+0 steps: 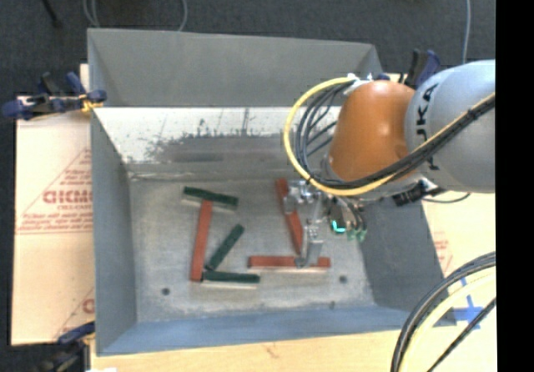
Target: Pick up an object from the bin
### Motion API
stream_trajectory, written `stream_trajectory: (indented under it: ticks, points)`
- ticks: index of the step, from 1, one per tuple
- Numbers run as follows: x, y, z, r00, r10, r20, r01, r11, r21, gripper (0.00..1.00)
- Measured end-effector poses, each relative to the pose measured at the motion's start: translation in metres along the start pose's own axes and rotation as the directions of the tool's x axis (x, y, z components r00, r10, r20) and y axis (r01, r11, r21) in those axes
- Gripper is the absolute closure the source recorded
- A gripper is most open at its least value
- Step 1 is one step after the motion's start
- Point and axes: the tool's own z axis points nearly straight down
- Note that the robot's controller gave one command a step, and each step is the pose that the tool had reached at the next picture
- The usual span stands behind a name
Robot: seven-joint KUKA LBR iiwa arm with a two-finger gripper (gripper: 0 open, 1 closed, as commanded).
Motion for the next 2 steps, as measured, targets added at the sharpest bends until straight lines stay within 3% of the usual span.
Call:
stream_trajectory:
  ticks: [1,2]
  points:
    - [-0.002,0.000,-0.004,1.000,0.000,0.007,0.000,1.000,0.000,0.00]
    - [0.045,0.011,0.063,1.000,-0.009,0.011,0.009,1.000,0.000,0.00]
